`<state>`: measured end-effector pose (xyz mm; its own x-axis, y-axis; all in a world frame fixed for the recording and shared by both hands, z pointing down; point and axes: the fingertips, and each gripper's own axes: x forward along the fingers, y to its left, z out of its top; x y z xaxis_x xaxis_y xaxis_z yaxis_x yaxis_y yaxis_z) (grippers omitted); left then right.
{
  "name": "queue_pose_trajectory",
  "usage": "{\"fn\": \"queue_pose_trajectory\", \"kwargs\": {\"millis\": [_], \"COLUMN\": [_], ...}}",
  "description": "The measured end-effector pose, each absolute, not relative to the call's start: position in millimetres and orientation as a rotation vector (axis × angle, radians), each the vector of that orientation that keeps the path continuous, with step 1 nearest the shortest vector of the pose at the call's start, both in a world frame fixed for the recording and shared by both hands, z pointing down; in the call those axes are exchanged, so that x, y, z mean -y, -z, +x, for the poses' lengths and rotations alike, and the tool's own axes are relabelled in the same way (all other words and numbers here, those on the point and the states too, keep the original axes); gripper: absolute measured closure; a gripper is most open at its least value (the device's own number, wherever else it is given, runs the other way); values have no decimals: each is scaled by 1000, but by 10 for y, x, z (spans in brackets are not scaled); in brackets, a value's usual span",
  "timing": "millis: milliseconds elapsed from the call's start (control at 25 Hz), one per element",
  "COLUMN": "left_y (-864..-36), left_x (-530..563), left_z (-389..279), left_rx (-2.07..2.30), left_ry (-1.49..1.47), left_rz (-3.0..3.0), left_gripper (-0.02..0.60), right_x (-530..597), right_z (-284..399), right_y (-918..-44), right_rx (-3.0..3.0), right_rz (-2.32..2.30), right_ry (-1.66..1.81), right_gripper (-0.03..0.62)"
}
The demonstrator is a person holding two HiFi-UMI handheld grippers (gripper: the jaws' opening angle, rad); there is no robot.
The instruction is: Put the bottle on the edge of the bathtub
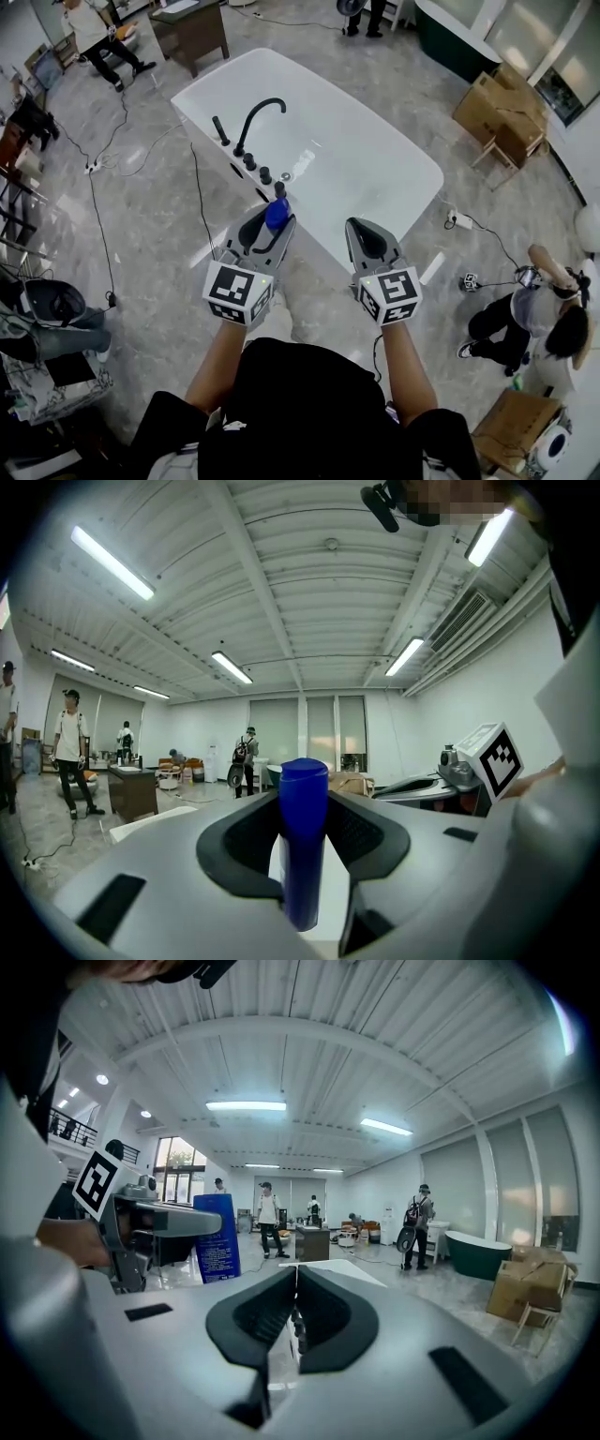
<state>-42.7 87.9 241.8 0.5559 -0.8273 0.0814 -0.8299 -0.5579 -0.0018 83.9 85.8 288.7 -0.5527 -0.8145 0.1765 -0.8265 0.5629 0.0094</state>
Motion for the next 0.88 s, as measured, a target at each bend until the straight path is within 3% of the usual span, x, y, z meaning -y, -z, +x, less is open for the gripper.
{"fn": "queue_pose_trajectory", "kwargs": {"millis": [880], "left_y": [-2813], "left_x": [881], "left_z": [-936], "left_rx": [1190], "left_ry": [-201], "left_rz": [2792], "left_gripper": [420], "right_x": [845], "right_z": [237], "right_y": [-3242], "right_rx": [2494], "right_rz": [1523], "right_ry": [-263], "right_gripper": [572]}}
